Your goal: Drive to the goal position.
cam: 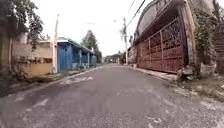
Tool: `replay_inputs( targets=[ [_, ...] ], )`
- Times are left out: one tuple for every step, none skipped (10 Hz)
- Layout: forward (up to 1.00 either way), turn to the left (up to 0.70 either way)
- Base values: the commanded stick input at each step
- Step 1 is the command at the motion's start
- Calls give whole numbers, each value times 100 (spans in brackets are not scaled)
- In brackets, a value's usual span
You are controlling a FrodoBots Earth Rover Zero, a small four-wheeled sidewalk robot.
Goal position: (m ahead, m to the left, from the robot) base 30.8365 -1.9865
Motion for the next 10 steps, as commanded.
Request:
replay_inputs(
  targets=[
    [50,0],
    [50,0],
    [50,0],
    [50,0],
    [50,0],
    [50,0],
    [50,0],
    [50,0],
    [50,0],
    [50,0]
  ],
)
